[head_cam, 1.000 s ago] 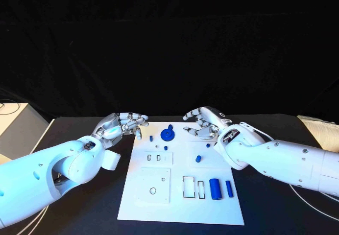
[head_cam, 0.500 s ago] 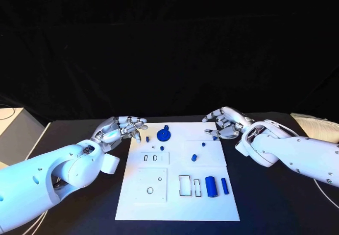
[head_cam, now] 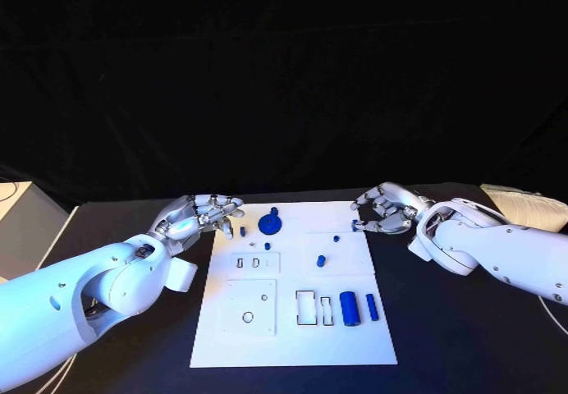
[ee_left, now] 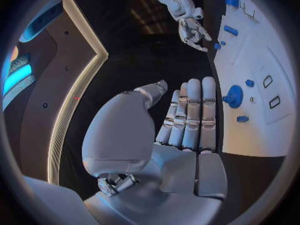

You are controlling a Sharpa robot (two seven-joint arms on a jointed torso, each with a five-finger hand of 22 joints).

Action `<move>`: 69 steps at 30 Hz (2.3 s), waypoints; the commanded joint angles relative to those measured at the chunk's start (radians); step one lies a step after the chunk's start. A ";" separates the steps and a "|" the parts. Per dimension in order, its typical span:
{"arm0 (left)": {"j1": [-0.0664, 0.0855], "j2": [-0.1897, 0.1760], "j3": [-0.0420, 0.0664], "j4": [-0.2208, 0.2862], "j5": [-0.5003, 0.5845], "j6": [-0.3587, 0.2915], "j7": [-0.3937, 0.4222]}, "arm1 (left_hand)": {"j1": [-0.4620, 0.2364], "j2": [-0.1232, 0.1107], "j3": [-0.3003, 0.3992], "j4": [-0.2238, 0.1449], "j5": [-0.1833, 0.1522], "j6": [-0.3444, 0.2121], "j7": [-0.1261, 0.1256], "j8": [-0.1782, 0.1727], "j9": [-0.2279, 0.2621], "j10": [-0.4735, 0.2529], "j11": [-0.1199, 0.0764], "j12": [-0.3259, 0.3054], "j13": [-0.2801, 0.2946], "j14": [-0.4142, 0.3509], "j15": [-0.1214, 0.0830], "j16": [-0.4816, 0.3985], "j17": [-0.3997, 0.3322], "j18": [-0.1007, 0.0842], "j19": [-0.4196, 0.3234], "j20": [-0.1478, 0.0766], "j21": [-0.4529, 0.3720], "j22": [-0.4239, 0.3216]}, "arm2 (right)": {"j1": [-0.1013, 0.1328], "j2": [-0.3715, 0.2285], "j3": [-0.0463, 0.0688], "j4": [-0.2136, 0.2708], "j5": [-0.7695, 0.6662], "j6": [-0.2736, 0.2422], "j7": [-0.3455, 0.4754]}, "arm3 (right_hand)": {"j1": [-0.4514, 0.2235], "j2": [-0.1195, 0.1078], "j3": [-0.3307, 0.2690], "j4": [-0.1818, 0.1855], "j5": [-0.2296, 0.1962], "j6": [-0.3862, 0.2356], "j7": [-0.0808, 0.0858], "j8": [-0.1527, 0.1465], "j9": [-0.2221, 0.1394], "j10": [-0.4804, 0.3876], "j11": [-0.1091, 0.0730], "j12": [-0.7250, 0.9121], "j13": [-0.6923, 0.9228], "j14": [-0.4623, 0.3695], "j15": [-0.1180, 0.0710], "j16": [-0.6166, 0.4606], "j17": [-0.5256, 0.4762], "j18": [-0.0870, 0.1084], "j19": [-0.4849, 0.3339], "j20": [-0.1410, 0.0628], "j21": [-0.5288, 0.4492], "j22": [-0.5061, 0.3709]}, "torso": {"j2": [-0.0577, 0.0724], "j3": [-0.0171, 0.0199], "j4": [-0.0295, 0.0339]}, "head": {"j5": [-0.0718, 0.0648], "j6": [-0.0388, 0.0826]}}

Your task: Assemble the parts on the task board

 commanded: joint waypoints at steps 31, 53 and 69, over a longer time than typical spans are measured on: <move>-0.002 -0.001 0.001 0.000 0.002 0.019 0.013 | -0.003 0.006 -0.004 -0.007 -0.003 -0.002 0.001 0.000 0.001 -0.017 0.008 -0.005 0.000 0.010 0.000 0.008 0.004 0.015 0.007 -0.004 0.003 -0.001 | -0.028 0.049 -0.001 -0.082 -0.043 0.050 -0.050 | -0.018 0.029 -0.006 0.017 0.019 0.013 0.001 0.004 0.001 0.092 0.008 0.011 0.250 0.102 0.008 0.003 0.252 -0.014 0.105 0.014 0.005 0.263 | 0.000 -0.0029 0.0021 | 0.005 -0.021; -0.002 -0.003 0.001 0.000 0.002 0.018 0.009 | -0.003 0.008 -0.003 -0.006 -0.003 -0.004 0.003 -0.001 0.001 -0.022 0.010 -0.006 -0.001 0.010 0.001 0.009 0.004 0.014 0.008 -0.003 0.004 -0.001 | -0.035 0.062 -0.001 -0.096 -0.043 0.051 -0.055 | -0.022 0.063 0.027 0.022 0.023 0.059 -0.015 0.030 0.009 0.104 -0.006 0.023 0.261 0.103 -0.007 0.004 0.258 -0.014 0.105 0.002 0.005 0.263 | 0.000 -0.0024 0.0016 | 0.006 -0.026; -0.003 -0.003 0.001 -0.002 0.002 0.017 0.007 | -0.005 0.009 -0.004 -0.005 -0.003 -0.008 0.006 -0.003 0.000 -0.025 0.012 -0.007 -0.001 0.010 0.002 0.009 0.005 0.014 0.008 -0.003 0.004 -0.001 | -0.035 0.068 -0.001 -0.099 -0.044 -0.068 -0.053 | -0.026 0.099 0.054 0.016 0.025 0.104 -0.040 0.071 0.025 0.106 -0.027 0.025 0.263 0.104 -0.030 0.005 0.260 -0.014 0.105 -0.019 0.005 0.263 | -0.001 -0.0023 0.0021 | 0.009 -0.028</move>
